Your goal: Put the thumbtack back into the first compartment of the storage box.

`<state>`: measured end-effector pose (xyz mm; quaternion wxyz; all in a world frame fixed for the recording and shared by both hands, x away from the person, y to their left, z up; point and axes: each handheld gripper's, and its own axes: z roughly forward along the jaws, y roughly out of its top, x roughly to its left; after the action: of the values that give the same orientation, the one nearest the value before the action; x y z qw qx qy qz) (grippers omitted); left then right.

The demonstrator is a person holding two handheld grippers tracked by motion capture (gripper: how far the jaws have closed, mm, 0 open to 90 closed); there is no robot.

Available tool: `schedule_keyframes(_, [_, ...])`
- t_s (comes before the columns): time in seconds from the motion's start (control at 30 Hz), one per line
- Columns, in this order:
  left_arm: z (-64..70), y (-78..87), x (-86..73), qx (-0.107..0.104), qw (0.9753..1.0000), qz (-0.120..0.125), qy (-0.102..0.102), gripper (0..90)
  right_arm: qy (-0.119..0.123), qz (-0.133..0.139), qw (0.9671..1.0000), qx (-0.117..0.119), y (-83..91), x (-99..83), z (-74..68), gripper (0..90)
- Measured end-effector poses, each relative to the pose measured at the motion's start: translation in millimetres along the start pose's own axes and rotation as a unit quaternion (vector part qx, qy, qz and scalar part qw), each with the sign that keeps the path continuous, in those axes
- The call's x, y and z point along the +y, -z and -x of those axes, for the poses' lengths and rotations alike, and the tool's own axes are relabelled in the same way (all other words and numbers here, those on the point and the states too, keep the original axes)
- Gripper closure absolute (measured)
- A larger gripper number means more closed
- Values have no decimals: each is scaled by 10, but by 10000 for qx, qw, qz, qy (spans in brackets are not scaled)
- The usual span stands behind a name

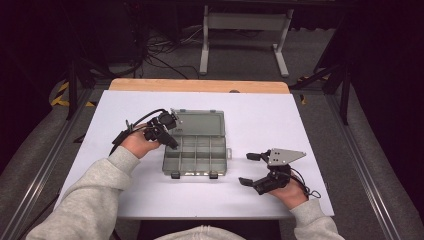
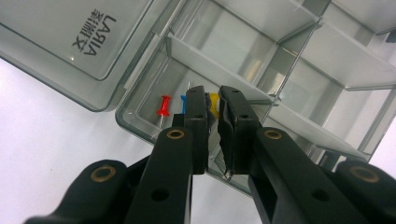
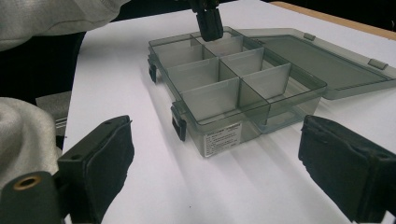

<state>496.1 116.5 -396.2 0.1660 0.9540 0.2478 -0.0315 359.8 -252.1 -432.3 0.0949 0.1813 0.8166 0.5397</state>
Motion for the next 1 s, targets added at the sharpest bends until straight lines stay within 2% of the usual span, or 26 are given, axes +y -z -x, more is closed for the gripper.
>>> schedule_keyframes(0.37, [-17,-42,-22,-59,9999,-95,42,812,-5,-3,10000,-2,-4,-2,0,106])
schedule_keyframes(0.43, [-32,-26,-33,-128,9998,-40,127,706,-9,5,10000,2,-10,3,3,107])
schedule_keyframes(0.5, [-38,-9,-43,-142,9998,17,149,662,-11,14,10000,-2,-15,6,8,107])
schedule_keyframes(0.53, [-38,12,-54,-162,9997,68,192,662,-9,23,10000,-1,-25,9,15,107])
schedule_keyframes(0.63, [-45,98,-85,-196,9992,277,220,588,4,2,10000,20,-52,23,13,107])
schedule_keyframes(0.73, [-52,198,-126,-269,9976,584,260,557,1,2,10000,-3,-63,37,16,107])
schedule_keyframes(0.8, [-48,241,-150,-283,9967,698,287,542,3,5,10000,-33,-64,52,20,107])
schedule_keyframes(1.0, [-25,424,-302,-166,9933,1089,344,535,-14,10,9999,-125,-99,115,56,109])
